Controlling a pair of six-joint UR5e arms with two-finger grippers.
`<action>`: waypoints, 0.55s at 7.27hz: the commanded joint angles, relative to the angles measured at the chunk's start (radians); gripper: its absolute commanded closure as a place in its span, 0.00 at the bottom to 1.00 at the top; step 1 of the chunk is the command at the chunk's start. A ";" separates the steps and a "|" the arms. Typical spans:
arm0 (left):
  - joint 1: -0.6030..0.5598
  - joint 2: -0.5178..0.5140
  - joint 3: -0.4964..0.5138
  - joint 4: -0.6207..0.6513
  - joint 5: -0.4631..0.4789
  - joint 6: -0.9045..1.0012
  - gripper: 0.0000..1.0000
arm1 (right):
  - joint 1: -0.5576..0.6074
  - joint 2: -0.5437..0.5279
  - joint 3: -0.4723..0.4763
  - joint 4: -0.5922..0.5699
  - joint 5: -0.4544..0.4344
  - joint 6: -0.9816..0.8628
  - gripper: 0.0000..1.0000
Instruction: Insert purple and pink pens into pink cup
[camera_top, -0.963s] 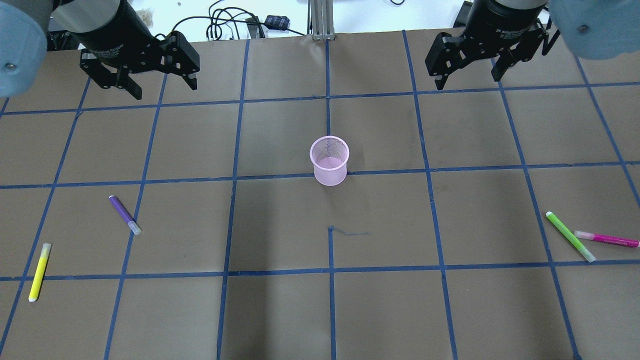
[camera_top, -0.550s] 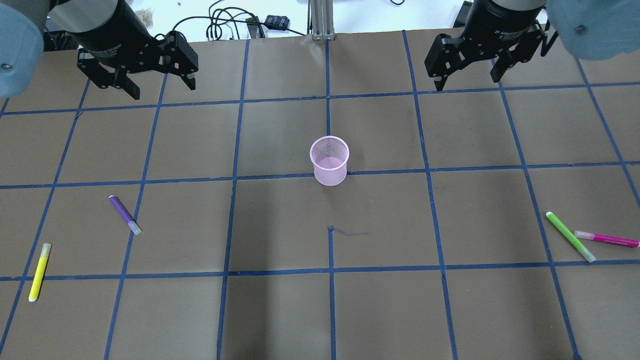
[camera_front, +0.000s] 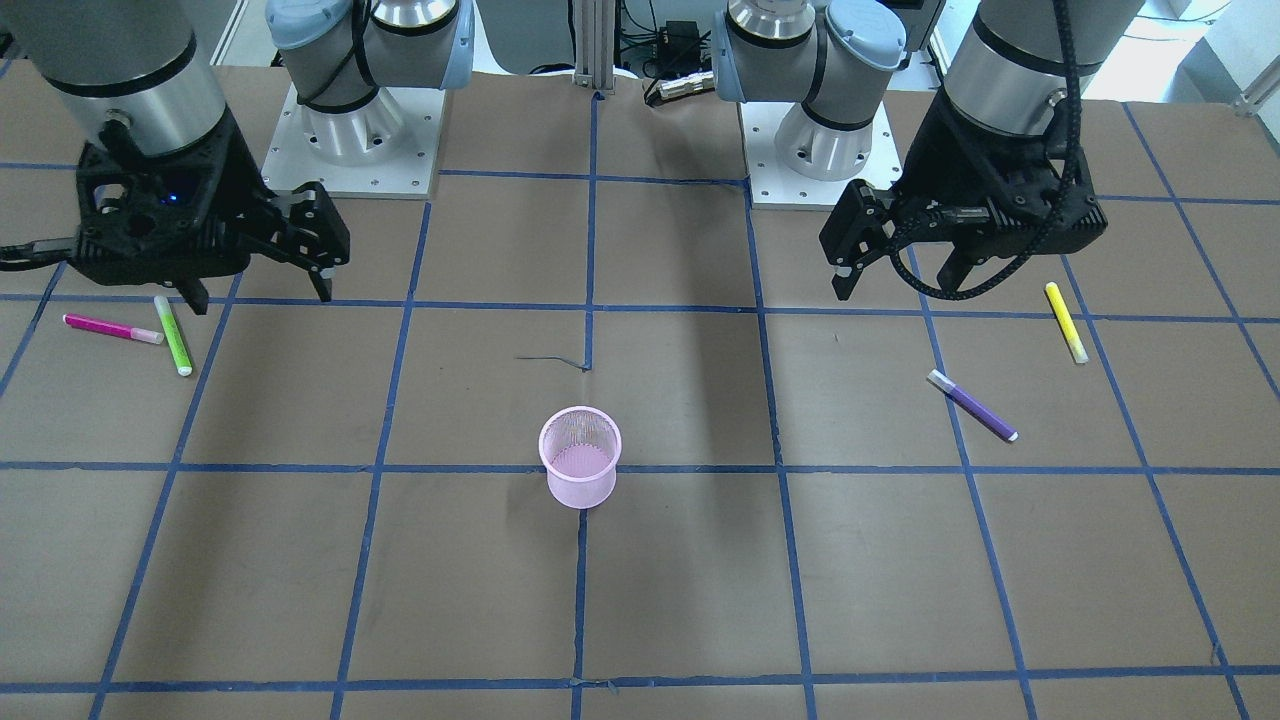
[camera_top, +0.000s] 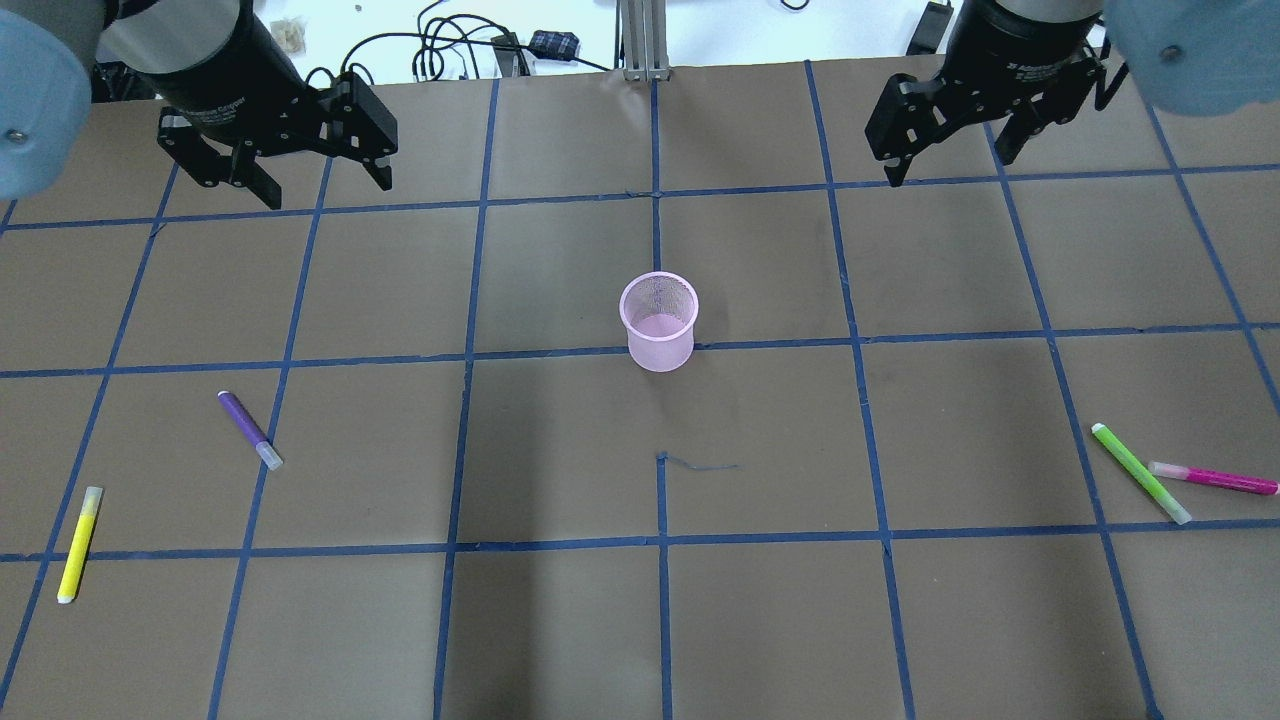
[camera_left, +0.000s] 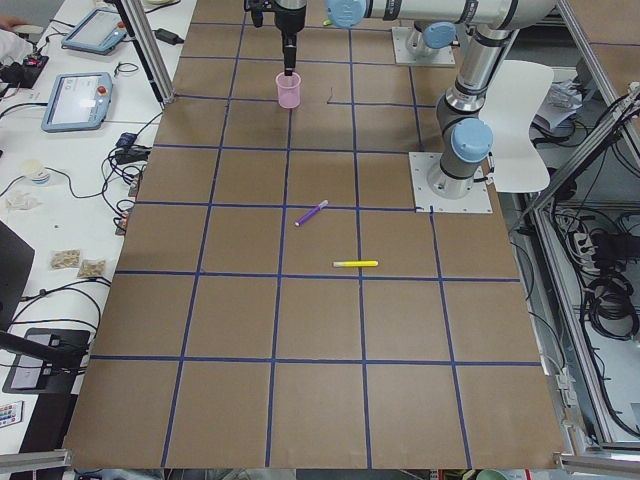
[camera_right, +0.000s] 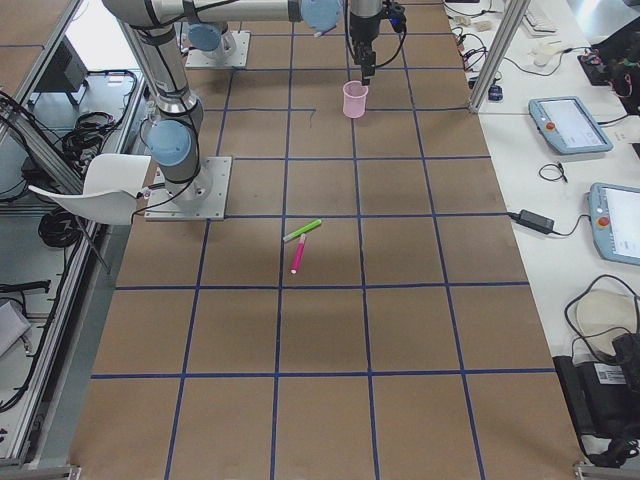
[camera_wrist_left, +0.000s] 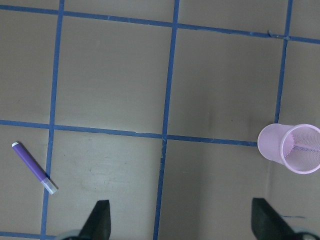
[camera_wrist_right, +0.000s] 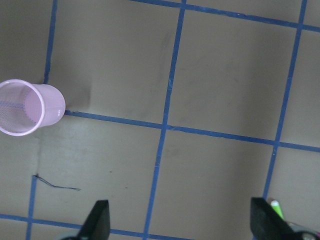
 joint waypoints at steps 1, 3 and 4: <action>0.056 0.001 -0.002 -0.069 -0.006 0.000 0.00 | -0.178 -0.019 0.013 0.031 -0.035 -0.452 0.00; 0.222 -0.019 -0.017 -0.129 -0.076 0.006 0.00 | -0.353 -0.044 0.021 0.073 -0.033 -0.796 0.03; 0.308 -0.045 -0.046 -0.135 -0.155 0.011 0.00 | -0.461 -0.044 0.022 0.076 -0.033 -0.928 0.02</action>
